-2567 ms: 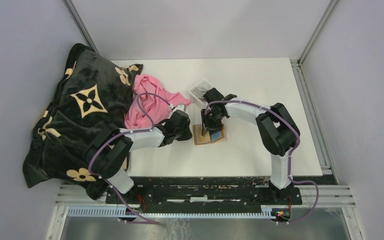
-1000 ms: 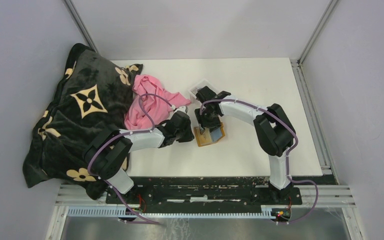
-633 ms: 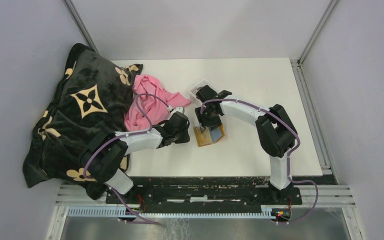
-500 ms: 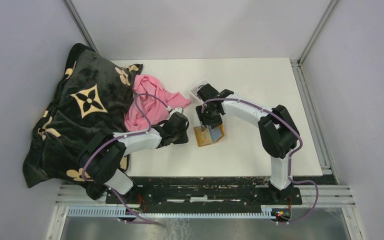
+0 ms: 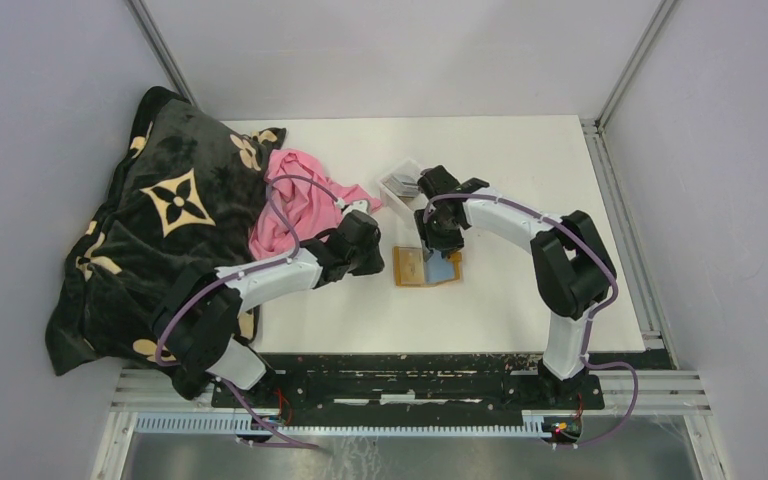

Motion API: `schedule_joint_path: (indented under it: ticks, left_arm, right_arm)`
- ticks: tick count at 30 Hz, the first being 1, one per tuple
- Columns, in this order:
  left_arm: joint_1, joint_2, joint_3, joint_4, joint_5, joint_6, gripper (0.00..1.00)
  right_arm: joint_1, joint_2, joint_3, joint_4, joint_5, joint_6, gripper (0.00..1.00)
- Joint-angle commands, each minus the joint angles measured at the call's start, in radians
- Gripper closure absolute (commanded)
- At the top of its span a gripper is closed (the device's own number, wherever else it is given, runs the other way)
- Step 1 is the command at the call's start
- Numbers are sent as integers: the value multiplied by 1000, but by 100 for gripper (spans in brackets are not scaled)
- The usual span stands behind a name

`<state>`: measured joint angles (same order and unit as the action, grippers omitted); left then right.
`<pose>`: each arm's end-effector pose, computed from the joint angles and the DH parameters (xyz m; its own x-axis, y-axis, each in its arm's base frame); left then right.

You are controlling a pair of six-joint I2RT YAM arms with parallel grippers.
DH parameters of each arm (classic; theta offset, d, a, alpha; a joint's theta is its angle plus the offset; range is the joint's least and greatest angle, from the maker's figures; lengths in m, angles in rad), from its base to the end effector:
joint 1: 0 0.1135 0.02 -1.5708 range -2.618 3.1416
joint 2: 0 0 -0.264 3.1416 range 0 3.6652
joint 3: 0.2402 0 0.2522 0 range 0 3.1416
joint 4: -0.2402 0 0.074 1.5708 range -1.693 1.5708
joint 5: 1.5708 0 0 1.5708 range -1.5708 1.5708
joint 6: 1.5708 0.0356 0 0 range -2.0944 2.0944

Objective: Put the credit cards into the card holder
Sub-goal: Insert the credit card into the card holder.

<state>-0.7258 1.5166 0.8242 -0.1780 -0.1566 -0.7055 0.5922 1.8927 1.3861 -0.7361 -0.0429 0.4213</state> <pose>0.2303 -0.1969 0.1834 -0.8117 -0.1360 -0.5680 0.0711 0.9423 -0.3271 0.3162 0.2146 0.1938 -0.9495 -0.1464 -0.2775 -0.1982 0.9655 0.1688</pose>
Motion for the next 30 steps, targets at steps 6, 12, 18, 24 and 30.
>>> schedule_joint_path:
  ticks: [6, 12, 18, 24, 30]
  left_arm:
    - [-9, 40, 115, 41, 77, -4, 68]
    - [-19, 58, 166, 35, 104, 1, 68]
    - [-27, 57, 220, 34, 133, -5, 69]
    - [-36, 62, 281, 27, 151, -4, 69]
    - [-51, 122, 296, 35, 188, -4, 71]
  right_arm:
    - [-34, -49, -64, 65, -16, 8, 51]
    - [-39, -50, -97, 96, -28, 20, 52]
    - [-42, -50, -104, 110, -36, 26, 52]
    - [-42, -47, -96, 112, -38, 27, 52]
    - [-42, -43, -99, 112, -39, 26, 53]
